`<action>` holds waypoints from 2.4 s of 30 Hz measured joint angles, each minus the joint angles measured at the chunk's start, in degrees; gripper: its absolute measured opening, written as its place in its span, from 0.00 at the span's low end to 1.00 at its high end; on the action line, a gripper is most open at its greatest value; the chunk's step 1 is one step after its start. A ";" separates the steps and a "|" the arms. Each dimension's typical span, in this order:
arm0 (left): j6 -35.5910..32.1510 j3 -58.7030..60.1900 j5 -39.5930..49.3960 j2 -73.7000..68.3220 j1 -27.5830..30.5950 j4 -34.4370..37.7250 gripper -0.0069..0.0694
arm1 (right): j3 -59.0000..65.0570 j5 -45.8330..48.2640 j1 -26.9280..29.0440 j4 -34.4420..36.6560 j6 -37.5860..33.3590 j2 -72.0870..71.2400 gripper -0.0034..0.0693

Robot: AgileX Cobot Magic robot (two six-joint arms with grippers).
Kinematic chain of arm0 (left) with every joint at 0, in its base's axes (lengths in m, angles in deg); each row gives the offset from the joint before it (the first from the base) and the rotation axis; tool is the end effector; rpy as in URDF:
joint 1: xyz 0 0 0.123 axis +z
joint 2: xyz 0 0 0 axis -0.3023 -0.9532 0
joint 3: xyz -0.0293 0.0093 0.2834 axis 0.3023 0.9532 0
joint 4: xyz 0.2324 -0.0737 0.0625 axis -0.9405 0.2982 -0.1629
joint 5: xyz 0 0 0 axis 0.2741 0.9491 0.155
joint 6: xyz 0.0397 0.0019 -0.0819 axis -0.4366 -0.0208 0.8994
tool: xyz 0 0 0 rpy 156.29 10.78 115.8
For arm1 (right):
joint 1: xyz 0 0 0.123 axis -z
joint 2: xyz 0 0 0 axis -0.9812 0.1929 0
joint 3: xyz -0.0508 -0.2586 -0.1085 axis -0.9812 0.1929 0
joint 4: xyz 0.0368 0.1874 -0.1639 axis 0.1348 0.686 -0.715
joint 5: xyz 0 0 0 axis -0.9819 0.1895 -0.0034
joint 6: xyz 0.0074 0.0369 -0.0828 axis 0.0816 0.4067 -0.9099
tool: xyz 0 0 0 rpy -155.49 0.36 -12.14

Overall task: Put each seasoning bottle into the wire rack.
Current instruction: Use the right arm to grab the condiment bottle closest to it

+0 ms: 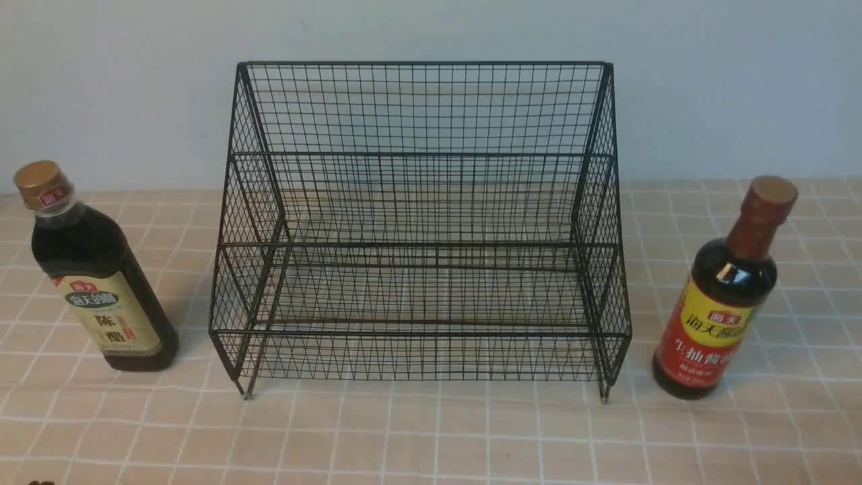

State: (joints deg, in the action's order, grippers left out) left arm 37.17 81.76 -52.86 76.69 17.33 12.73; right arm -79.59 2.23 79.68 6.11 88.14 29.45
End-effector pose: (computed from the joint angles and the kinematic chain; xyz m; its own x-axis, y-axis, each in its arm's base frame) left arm 0.0521 -0.0025 0.1711 -0.3044 0.0589 -0.9507 0.0454 0.9978 0.0473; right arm 0.0521 0.0028 0.1723 -0.3012 0.0893 -0.9494 0.0033 0.9957 0.0926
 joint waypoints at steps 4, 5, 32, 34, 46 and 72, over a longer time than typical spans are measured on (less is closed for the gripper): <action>0.00 0.00 0.00 0.00 0.00 0.00 0.08 | 0.00 0.00 0.00 0.00 0.00 0.00 0.03; 0.00 0.00 0.00 0.00 0.00 0.00 0.08 | 0.00 0.00 0.00 0.00 0.00 0.00 0.03; 0.00 0.00 0.00 0.00 0.00 0.00 0.08 | 0.35 -4.41 0.00 5.24 0.14 0.00 0.03; 0.00 0.00 0.00 0.00 0.00 0.00 0.08 | 0.35 -10.89 0.00 14.01 1.19 0.00 0.03; 0.00 0.00 0.00 0.00 0.00 0.00 0.08 | 0.35 -19.60 0.00 37.45 -2.10 0.00 0.03; 0.00 0.00 0.00 0.00 0.00 0.00 0.08 | -37.09 -5.78 0.00 14.20 -16.77 38.82 0.07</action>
State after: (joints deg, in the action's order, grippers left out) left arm 37.17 81.76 -52.86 76.69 17.33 12.73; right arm -116.68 -3.55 79.68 20.31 71.37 68.27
